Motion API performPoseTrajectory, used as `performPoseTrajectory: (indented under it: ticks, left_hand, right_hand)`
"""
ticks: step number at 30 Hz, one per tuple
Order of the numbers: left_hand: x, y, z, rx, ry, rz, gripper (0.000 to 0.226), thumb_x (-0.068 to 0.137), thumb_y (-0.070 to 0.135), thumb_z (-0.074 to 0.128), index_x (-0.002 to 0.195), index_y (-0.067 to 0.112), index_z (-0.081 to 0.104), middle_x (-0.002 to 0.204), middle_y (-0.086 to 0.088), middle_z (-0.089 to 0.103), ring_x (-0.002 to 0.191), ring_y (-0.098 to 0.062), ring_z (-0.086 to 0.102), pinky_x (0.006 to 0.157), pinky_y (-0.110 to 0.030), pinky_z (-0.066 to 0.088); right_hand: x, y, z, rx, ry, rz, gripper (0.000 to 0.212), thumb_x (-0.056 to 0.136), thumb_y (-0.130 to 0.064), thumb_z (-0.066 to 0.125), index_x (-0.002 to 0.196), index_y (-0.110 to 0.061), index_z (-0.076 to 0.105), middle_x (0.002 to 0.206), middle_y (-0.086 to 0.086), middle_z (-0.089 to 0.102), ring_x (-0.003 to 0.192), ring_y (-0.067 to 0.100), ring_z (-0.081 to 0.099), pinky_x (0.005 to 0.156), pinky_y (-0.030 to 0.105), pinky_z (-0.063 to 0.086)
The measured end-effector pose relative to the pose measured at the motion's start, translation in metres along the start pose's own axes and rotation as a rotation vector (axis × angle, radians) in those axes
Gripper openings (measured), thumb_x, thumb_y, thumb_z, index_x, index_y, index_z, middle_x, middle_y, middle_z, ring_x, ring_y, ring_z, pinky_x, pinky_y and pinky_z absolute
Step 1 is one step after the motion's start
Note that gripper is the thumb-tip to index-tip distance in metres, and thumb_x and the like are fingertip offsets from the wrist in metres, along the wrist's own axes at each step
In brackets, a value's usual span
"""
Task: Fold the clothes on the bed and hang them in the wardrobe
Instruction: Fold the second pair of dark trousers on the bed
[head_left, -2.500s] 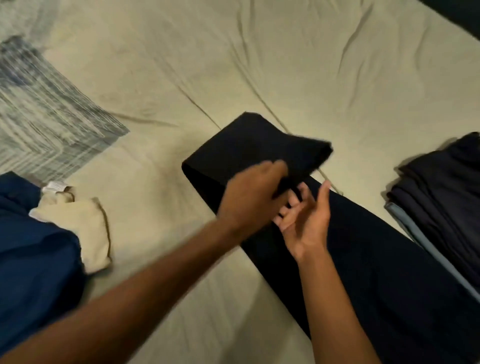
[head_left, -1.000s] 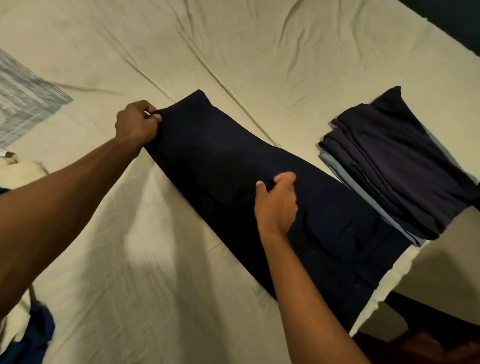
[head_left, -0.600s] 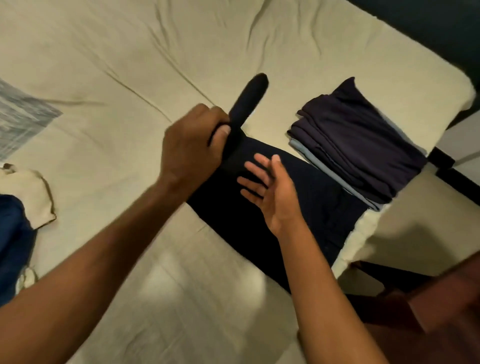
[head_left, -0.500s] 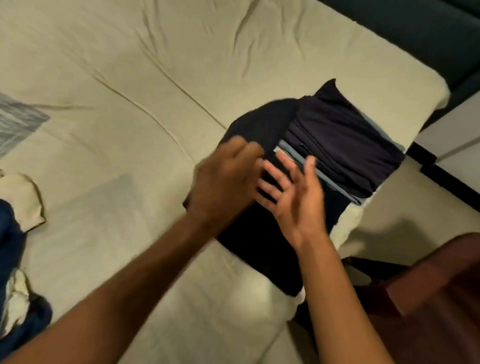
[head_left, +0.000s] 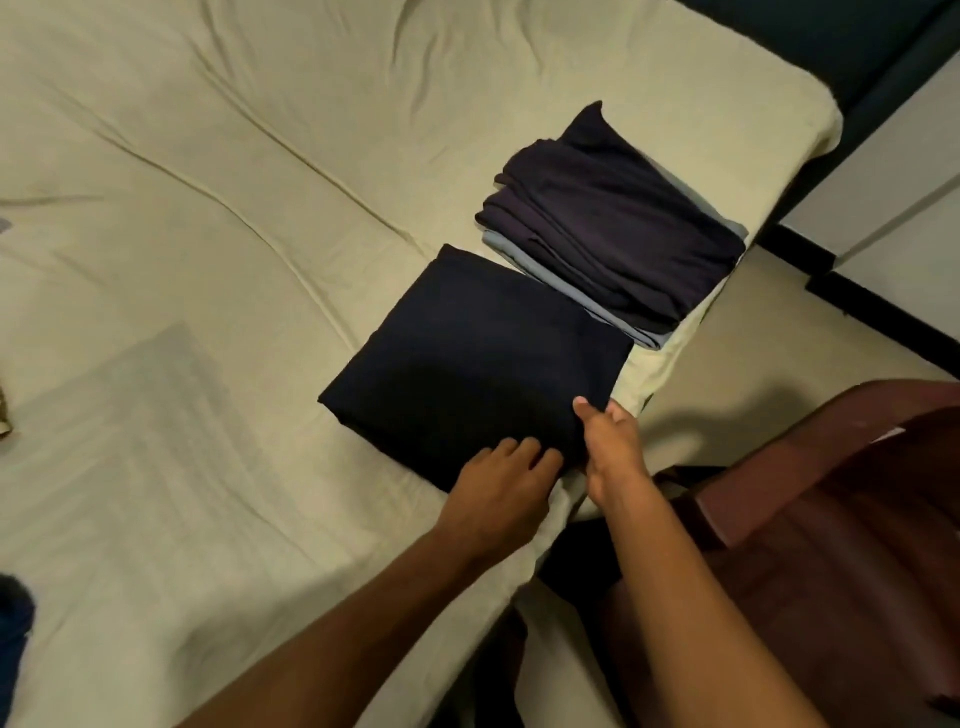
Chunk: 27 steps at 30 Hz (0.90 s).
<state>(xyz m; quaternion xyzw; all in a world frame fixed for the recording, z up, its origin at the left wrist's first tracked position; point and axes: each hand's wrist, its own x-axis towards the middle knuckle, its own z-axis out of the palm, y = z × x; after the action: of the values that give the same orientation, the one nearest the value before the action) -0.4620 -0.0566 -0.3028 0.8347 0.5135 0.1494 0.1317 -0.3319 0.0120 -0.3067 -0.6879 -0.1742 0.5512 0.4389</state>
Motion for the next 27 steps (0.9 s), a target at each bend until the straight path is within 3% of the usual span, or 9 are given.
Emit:
performPoseTrajectory:
  ticks: [2, 5, 9, 13, 15, 17, 19, 21, 27]
  left_hand:
    - [0.002, 0.002, -0.010, -0.011, -0.018, 0.005, 0.018, 0.083, 0.034, 0.064, 0.098, 0.024, 0.058, 0.085, 0.004, 0.059, 0.070, -0.015, 0.057, 0.060, -0.029, 0.046]
    - [0.007, -0.006, -0.020, -0.019, -0.065, -0.068, 0.036, 0.092, 0.051, 0.039, 0.105, 0.025, 0.061, 0.095, 0.004, 0.060, 0.082, -0.015, 0.057, 0.071, -0.034, 0.048]
    - [0.031, -0.051, -0.029, 0.027, 0.008, -0.238, 0.059, 0.094, 0.056, 0.028, 0.136, 0.022, 0.052, 0.139, -0.003, 0.052, 0.122, -0.026, 0.050, 0.095, -0.043, 0.043]
    - [0.055, -0.115, -0.028, 0.153, -0.203, -0.418, 0.080, 0.091, 0.072, 0.011, 0.158, 0.028, 0.014, 0.167, -0.004, 0.006, 0.153, -0.027, 0.008, 0.118, -0.060, 0.013]
    - [0.061, -0.140, -0.027, 0.121, -0.268, -0.584, 0.083, 0.092, 0.076, 0.017, 0.159, 0.029, 0.002, 0.168, 0.000, -0.004, 0.153, -0.029, 0.000, 0.116, -0.065, 0.009]
    - [0.067, -0.152, -0.033, -0.024, -0.206, -0.782, 0.087, 0.091, 0.077, 0.029, 0.158, 0.028, 0.002, 0.166, -0.005, 0.004, 0.150, -0.036, 0.013, 0.113, -0.067, 0.016]
    - [0.075, -0.162, -0.042, -0.131, -0.140, -0.915, 0.088, 0.089, 0.075, 0.042, 0.155, 0.022, 0.015, 0.158, -0.013, 0.027, 0.141, -0.038, 0.031, 0.110, -0.062, 0.026]
    - [0.080, -0.174, -0.054, -0.270, -0.154, -0.977, 0.083, 0.085, 0.072, 0.055, 0.144, 0.016, 0.036, 0.144, -0.013, 0.046, 0.128, -0.035, 0.048, 0.105, -0.054, 0.039]
    - [0.089, -0.199, -0.083, -0.750, -0.334, -1.094, 0.085, 0.066, 0.060, 0.084, 0.125, 0.004, 0.058, 0.113, -0.013, 0.069, 0.099, -0.033, 0.069, 0.094, -0.050, 0.055]
  right_hand:
    - [0.001, 0.003, -0.007, -0.104, 0.014, -0.002, 0.010, 0.097, -0.014, 0.060, 0.088, -0.018, 0.062, 0.088, 0.003, 0.069, 0.078, 0.022, 0.062, 0.076, 0.035, 0.052]
    - [0.005, 0.009, -0.013, -0.396, 0.135, -0.006, 0.027, 0.092, -0.029, 0.066, 0.076, -0.020, 0.046, 0.070, 0.001, 0.053, 0.071, 0.024, 0.051, 0.075, 0.042, 0.048]
    - [0.006, 0.004, -0.005, -0.417, 0.096, 0.033, 0.040, 0.084, -0.035, 0.075, 0.110, -0.014, 0.052, 0.104, 0.007, 0.066, 0.096, 0.028, 0.064, 0.091, 0.046, 0.055]
    - [0.017, 0.004, 0.000, -0.378, 0.053, 0.088, 0.059, 0.070, -0.038, 0.081, 0.115, -0.011, 0.054, 0.114, 0.008, 0.066, 0.100, 0.031, 0.065, 0.092, 0.049, 0.056]
    - [0.019, 0.000, 0.000, -0.320, 0.034, 0.133, 0.072, 0.062, -0.039, 0.084, 0.120, -0.009, 0.055, 0.114, 0.008, 0.067, 0.100, 0.030, 0.065, 0.093, 0.049, 0.055]
    - [0.020, -0.006, -0.002, -0.288, 0.022, 0.181, 0.062, 0.069, -0.034, 0.087, 0.115, -0.007, 0.056, 0.110, 0.008, 0.066, 0.098, 0.028, 0.064, 0.091, 0.045, 0.056]
    - [0.022, -0.014, -0.006, -0.288, -0.019, 0.230, 0.036, 0.080, -0.028, 0.082, 0.099, -0.010, 0.058, 0.093, 0.005, 0.065, 0.079, 0.022, 0.061, 0.069, 0.033, 0.054]
    - [0.022, -0.019, -0.009, -0.322, -0.065, 0.277, 0.027, 0.082, -0.028, 0.081, 0.092, -0.012, 0.062, 0.080, 0.002, 0.063, 0.061, 0.016, 0.052, 0.051, 0.025, 0.041]
    - [0.017, -0.021, -0.011, -0.294, -0.123, 0.268, 0.017, 0.088, -0.026, 0.074, 0.095, -0.014, 0.064, 0.087, 0.004, 0.067, 0.069, 0.018, 0.057, 0.052, 0.024, 0.044]
